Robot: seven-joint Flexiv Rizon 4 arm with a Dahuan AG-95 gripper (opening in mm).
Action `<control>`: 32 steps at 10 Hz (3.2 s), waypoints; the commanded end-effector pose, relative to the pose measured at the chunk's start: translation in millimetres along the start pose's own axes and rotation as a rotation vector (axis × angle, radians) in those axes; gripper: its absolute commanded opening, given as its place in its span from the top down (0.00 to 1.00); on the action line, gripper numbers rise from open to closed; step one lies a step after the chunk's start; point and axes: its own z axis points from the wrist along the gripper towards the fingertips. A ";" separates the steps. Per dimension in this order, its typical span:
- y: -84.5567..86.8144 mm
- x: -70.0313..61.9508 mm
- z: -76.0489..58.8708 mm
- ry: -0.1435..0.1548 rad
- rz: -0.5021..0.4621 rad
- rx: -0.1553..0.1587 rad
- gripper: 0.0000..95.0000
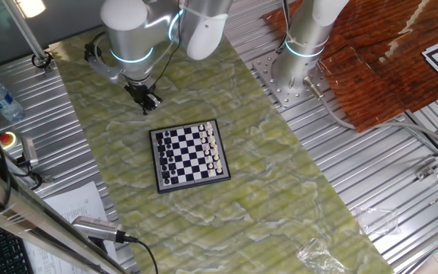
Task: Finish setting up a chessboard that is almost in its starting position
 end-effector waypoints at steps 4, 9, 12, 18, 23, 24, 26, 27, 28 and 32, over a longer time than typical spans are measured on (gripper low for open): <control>-1.6 0.1 -1.5 -0.003 0.002 0.001 1.00; -16.6 -4.4 -22.7 -0.040 0.018 -0.093 1.00; -5.8 -15.3 -37.6 -0.035 0.023 -0.104 1.00; 33.2 -33.8 -52.1 -0.059 -0.045 -0.169 1.00; 62.3 -45.9 -45.9 -0.034 -0.067 -0.199 1.00; 64.0 -46.7 -45.4 -0.031 -0.070 -0.202 1.00; 65.3 -47.3 -44.6 0.000 -0.090 -0.221 1.00; 65.9 -47.6 -44.2 0.007 -0.100 -0.228 1.00; 68.2 -48.1 -43.4 0.008 -0.105 -0.232 1.00; 74.0 -50.1 -41.1 0.016 -0.103 -0.233 1.00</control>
